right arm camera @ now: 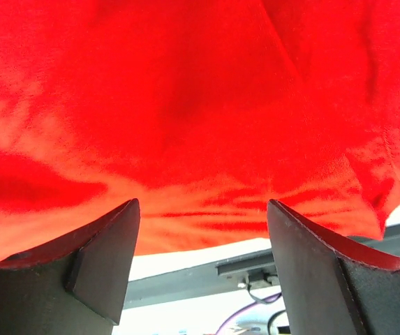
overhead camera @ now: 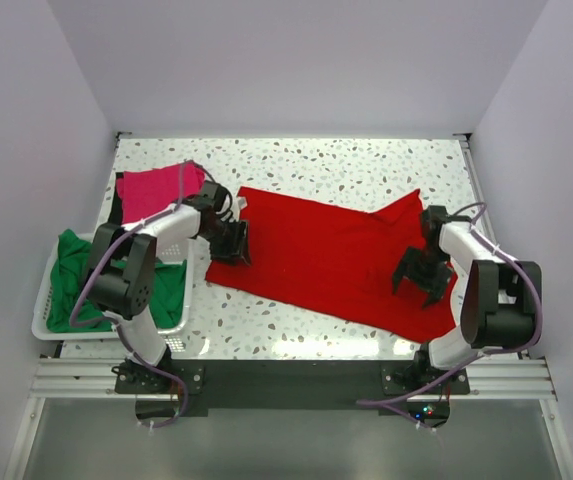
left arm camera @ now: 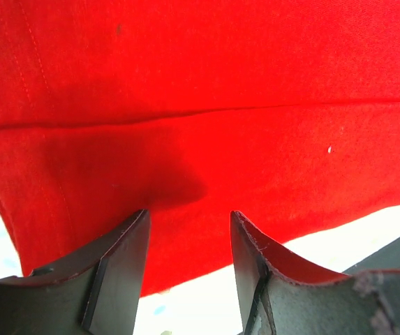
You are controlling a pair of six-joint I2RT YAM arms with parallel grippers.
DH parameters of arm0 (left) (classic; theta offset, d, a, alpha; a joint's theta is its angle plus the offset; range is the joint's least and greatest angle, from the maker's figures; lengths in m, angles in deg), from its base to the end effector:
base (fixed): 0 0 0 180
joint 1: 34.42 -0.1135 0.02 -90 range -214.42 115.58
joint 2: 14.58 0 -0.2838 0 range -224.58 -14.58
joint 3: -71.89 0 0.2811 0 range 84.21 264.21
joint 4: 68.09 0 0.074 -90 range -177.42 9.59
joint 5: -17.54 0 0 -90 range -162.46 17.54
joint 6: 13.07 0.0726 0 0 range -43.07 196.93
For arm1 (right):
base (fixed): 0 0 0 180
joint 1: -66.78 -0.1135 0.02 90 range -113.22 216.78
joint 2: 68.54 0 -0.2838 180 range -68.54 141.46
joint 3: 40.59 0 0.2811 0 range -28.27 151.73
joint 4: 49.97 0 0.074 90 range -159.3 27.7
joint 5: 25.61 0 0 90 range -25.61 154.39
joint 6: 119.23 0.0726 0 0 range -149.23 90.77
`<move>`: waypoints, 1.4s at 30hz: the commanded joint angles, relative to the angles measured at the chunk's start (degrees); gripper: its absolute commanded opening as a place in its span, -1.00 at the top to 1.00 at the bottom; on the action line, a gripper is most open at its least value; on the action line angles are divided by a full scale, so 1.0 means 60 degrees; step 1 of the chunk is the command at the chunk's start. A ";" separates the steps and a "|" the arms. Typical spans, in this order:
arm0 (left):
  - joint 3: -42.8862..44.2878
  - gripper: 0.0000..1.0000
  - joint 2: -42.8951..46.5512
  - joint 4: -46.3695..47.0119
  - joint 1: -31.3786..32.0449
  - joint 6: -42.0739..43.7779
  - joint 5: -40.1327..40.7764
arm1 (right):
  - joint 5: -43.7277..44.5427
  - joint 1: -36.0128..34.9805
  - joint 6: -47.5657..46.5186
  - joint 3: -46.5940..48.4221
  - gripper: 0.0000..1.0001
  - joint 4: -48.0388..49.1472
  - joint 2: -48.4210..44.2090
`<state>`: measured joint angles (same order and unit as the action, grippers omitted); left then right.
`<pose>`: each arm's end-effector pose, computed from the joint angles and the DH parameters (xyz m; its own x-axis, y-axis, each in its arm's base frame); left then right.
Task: Fold and stack the t-shirts
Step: Fold the tshirt
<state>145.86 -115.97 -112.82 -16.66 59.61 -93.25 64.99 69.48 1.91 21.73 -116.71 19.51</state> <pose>0.3436 -0.1371 0.1272 -0.9811 0.0220 -0.1920 0.1013 0.9047 -0.4138 0.2569 -0.0129 0.1286 -0.8300 0.5568 0.0315 0.5560 0.8306 -0.0312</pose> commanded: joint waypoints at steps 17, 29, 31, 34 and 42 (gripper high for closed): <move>0.5339 -0.10 -0.1647 -0.0605 -0.0732 -0.0570 -0.0182 | 0.0192 0.0854 -0.0516 0.8114 -0.11 0.1363 0.4556; 0.6043 -0.10 -0.2190 -0.0781 -0.1099 -0.0819 0.0038 | 0.1042 0.0913 -0.0765 0.9874 -0.05 0.2711 0.6710; 0.6058 -0.10 -0.2204 -0.0796 -0.1114 -0.0863 0.0082 | 0.1159 0.0912 -0.0838 0.9890 -0.05 0.2916 0.6814; 0.6175 -0.11 -0.2277 -0.0898 -0.1143 -0.0848 0.0112 | 0.1145 0.0927 -0.0897 0.9890 -0.04 0.3165 0.7004; 0.6249 -0.11 -0.2395 -0.0972 -0.1173 -0.0804 0.0126 | 0.0969 0.0927 -0.0956 1.0036 0.07 0.3531 0.7414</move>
<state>180.88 -130.08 -117.82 -23.11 55.00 -92.73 69.84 74.73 -2.88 79.69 -98.48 63.40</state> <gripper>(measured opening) 0.551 0.468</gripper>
